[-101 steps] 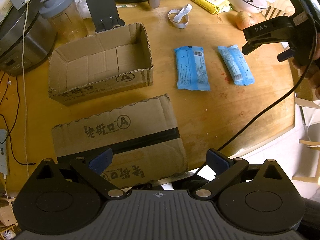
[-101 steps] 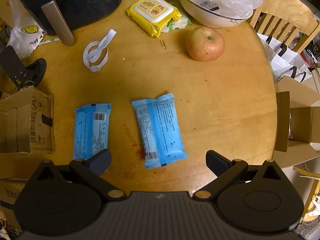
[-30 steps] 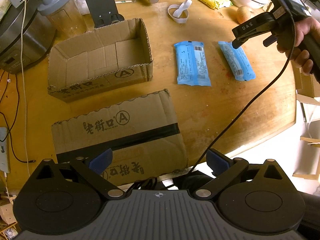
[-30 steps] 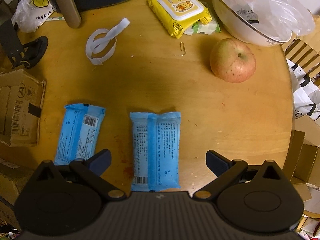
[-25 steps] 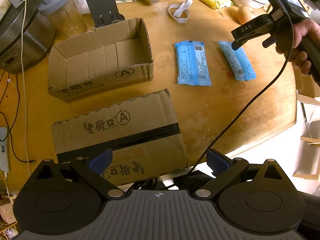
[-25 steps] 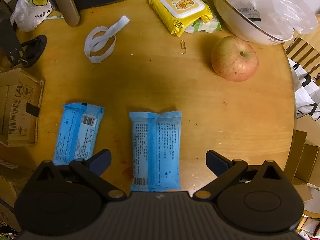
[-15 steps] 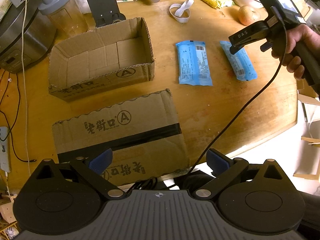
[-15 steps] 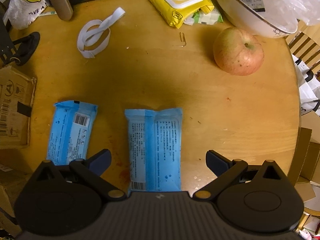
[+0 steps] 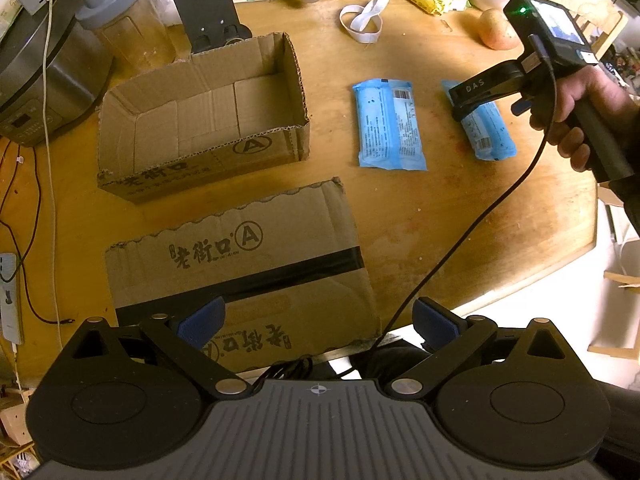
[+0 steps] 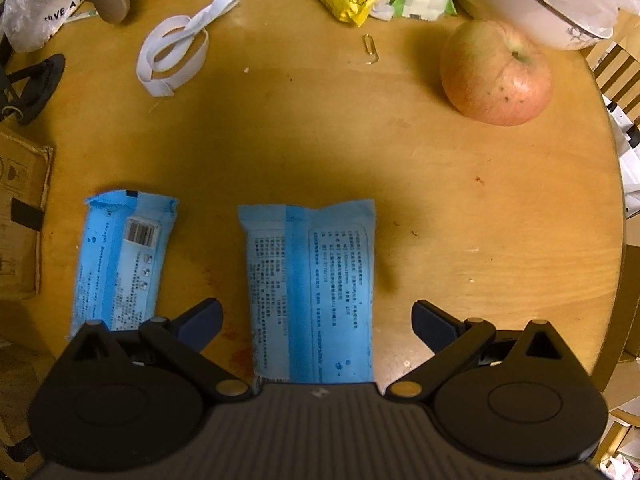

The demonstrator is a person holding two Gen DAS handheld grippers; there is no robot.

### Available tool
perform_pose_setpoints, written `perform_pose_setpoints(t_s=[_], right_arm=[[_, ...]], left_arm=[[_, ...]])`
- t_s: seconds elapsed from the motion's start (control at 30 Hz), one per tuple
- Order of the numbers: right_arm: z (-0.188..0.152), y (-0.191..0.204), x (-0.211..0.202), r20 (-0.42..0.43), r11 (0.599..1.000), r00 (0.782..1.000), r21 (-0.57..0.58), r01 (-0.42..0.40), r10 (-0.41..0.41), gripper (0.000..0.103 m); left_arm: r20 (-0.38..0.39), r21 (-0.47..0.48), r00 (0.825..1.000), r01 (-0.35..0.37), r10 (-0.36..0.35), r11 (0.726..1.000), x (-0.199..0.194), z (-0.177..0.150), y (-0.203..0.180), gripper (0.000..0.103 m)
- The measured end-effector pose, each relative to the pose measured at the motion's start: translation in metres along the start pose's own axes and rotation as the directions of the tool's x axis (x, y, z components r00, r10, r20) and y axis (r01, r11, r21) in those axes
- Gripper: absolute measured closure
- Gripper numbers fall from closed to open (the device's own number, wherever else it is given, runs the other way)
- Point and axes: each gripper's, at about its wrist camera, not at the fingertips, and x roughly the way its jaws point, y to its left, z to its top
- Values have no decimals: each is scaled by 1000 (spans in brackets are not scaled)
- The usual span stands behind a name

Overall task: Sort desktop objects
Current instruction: 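Lower the open right gripper over the larger blue packet, then close the right gripper on the larger blue packet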

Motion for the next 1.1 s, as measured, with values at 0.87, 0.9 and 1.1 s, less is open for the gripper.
perform_pose_setpoints(t_s=[0.87, 0.9, 1.1], right_arm=[[-9, 3, 10, 11, 1000, 1000, 4, -11, 11, 1], [-9, 3, 10, 12, 1000, 1000, 5, -11, 11, 2], [-10, 4, 5, 14, 1000, 1000, 11, -8, 8, 43]], left_arm=[[-15, 2, 1000, -1, 1, 1000, 3, 6, -1, 0], [-14, 2, 1000, 0, 1, 1000, 3, 6, -1, 0], [-14, 0, 1000, 2, -2, 1000, 4, 6, 0, 0]])
